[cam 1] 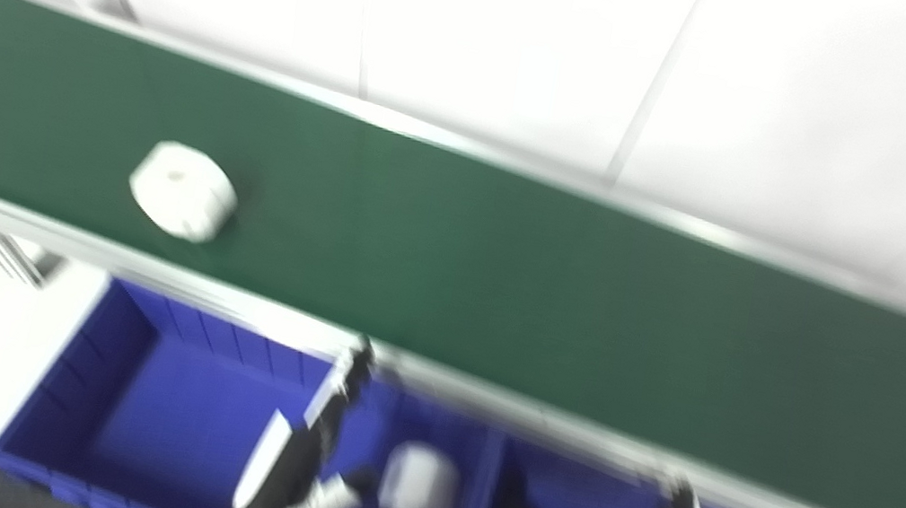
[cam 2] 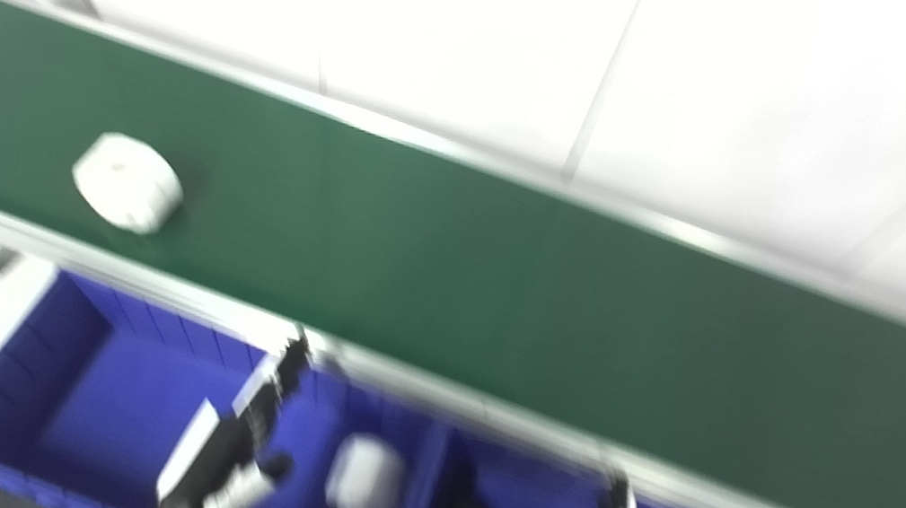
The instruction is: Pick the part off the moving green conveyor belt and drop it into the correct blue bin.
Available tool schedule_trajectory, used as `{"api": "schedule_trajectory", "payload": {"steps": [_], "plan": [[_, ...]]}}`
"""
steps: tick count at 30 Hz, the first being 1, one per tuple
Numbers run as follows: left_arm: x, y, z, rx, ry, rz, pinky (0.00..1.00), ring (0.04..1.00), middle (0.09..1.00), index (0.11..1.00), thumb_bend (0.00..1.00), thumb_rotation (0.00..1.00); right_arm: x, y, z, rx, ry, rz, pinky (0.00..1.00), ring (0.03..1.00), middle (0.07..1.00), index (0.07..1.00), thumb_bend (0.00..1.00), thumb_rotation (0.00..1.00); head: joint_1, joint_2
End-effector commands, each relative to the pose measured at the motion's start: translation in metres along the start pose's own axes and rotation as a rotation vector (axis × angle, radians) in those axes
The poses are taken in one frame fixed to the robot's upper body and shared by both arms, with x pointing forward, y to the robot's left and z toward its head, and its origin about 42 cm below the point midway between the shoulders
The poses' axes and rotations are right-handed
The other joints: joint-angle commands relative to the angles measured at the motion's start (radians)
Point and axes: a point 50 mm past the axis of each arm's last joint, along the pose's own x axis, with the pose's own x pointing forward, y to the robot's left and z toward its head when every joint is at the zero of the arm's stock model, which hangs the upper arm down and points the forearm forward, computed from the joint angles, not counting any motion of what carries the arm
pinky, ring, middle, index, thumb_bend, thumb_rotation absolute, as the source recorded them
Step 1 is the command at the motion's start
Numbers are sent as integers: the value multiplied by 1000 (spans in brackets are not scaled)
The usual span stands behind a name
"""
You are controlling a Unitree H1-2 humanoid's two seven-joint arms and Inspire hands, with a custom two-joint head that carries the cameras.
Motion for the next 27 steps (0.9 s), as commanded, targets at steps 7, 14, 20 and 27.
{"api": "schedule_trajectory", "payload": {"steps": [7, 14, 20, 27], "plan": [[8, -9, 7, 6, -67, 19, 1000, 1000, 1000, 1000, 787, 821, 7, -6, 4, 9, -65, 0, 1000, 998, 1000, 1000, 691, 1000, 51, -11], [10, -14, 8, 35, -76, 26, 1000, 1000, 1000, 1000, 763, 809, 7, -13, 3, 14, -62, 6, 1000, 1000, 1000, 1000, 682, 1000, 79, -5], [16, -3, 20, 229, -173, -50, 871, 966, 981, 1000, 820, 676, 9, -13, 2, 12, -60, 10, 1000, 997, 1000, 1000, 679, 1000, 82, -6], [52, 49, 84, 611, -420, -136, 857, 898, 916, 920, 975, 518, 12, -9, 0, 14, -55, 18, 1000, 993, 1000, 1000, 654, 1000, 72, -11]]}}
